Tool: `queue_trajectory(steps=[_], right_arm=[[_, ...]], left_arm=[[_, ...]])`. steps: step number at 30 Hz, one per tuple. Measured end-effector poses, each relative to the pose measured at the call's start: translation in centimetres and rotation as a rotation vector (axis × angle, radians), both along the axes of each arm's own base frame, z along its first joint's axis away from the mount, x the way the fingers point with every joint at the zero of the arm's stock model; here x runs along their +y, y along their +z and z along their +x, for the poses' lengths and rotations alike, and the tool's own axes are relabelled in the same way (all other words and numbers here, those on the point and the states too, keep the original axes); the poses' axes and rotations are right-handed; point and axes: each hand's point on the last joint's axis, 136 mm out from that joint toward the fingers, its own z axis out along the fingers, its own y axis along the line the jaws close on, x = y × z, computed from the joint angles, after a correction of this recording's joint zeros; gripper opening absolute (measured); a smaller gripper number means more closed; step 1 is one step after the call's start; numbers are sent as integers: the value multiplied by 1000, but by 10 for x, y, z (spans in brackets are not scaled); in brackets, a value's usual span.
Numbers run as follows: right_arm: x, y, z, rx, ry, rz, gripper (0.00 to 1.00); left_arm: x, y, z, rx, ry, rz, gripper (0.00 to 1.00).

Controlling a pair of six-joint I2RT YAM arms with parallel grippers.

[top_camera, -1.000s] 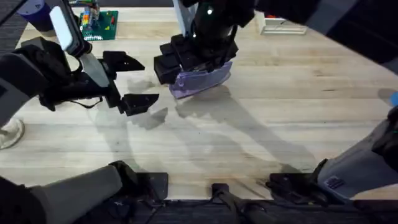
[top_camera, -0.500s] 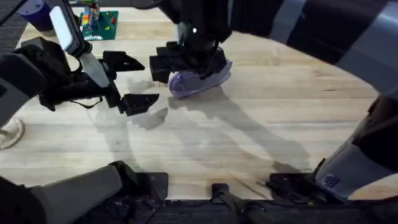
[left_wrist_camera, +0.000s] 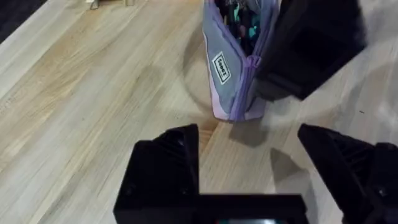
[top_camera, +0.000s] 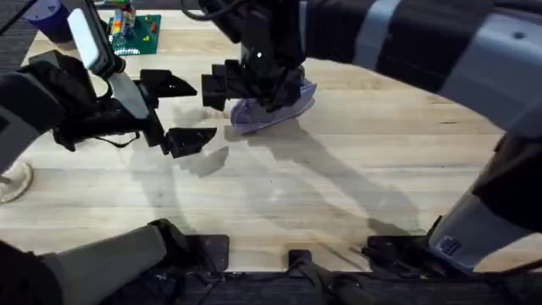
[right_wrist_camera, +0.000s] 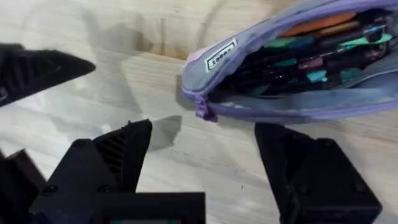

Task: Unzip the bag, pick up the pens from the table one at a time and place them inside, then zip the bag closed.

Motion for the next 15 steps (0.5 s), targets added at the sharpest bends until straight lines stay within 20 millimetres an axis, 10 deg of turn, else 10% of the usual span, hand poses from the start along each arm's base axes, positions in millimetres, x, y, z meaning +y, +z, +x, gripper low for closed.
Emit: queue_trajectory(steps=[15], right_arm=[[1, -28, 12, -19, -76, -52, 929]], left_arm=[[0, 0, 0, 0, 0, 0, 993]])
